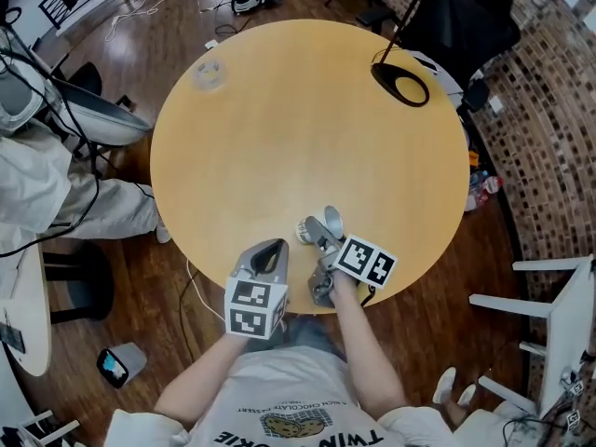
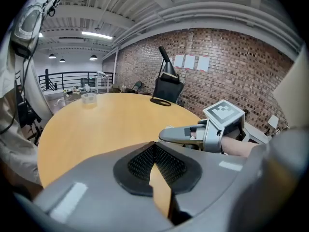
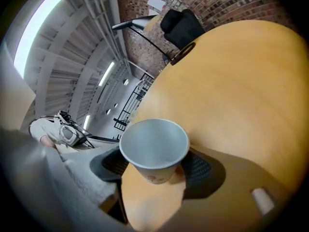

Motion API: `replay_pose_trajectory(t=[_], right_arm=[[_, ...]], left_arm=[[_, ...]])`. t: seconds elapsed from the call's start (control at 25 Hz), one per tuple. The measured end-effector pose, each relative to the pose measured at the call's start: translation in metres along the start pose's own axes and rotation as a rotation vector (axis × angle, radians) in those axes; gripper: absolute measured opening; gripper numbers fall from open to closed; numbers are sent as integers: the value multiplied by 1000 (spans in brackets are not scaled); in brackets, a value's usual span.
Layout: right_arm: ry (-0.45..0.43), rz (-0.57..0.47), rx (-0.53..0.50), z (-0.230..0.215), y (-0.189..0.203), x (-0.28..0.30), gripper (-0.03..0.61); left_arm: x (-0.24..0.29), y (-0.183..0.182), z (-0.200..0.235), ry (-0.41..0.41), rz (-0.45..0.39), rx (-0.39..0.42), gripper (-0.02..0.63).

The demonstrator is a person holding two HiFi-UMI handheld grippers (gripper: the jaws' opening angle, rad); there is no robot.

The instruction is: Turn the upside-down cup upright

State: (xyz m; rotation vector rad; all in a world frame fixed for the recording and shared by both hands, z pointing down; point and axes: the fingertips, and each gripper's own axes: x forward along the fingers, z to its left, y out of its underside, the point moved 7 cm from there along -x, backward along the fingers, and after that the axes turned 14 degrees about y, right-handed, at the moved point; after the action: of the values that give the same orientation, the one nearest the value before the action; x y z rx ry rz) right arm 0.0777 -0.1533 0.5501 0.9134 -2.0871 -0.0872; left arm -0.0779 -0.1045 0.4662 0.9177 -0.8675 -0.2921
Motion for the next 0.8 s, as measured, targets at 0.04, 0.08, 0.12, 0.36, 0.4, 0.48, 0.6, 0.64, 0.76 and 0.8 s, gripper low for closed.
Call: replay_pose_trajectory(t=[0.04, 0.08, 0.12, 0.36, 0.4, 0.48, 0.6, 0.64, 0.76, 0.8], right_arm=[[21, 9, 17, -1, -1, -1, 336], [41, 12, 32, -2, -2, -3, 336], [60, 13, 47, -4, -3, -4, 336], [201, -43, -22, -16, -8, -13, 336], [226, -56, -54, -18, -8, -14, 336], [255, -72, -100, -21, -6, -14, 336], [289, -105, -162, -26, -6, -16, 336], [299, -116, -182, -27, -7, -17, 336], [320, -136, -220, -27, -7, -18, 336], [330, -141, -238, -27, -7, -18, 336]], left_arm=[[0, 0, 0, 2, -3, 2, 3], [0, -1, 0, 3, -5, 5, 3], [-1, -1, 0, 5, -8, 6, 3], [-5, 0, -3, 17, -18, -8, 3], [-6, 1, -2, 17, -18, -9, 3], [-7, 3, -1, 16, -19, -14, 3], [-6, 4, -2, 16, -18, -16, 3], [-6, 4, -2, 16, -17, -14, 3], [-6, 4, -3, 18, -16, -17, 3], [-6, 4, -3, 19, -15, -18, 3]])
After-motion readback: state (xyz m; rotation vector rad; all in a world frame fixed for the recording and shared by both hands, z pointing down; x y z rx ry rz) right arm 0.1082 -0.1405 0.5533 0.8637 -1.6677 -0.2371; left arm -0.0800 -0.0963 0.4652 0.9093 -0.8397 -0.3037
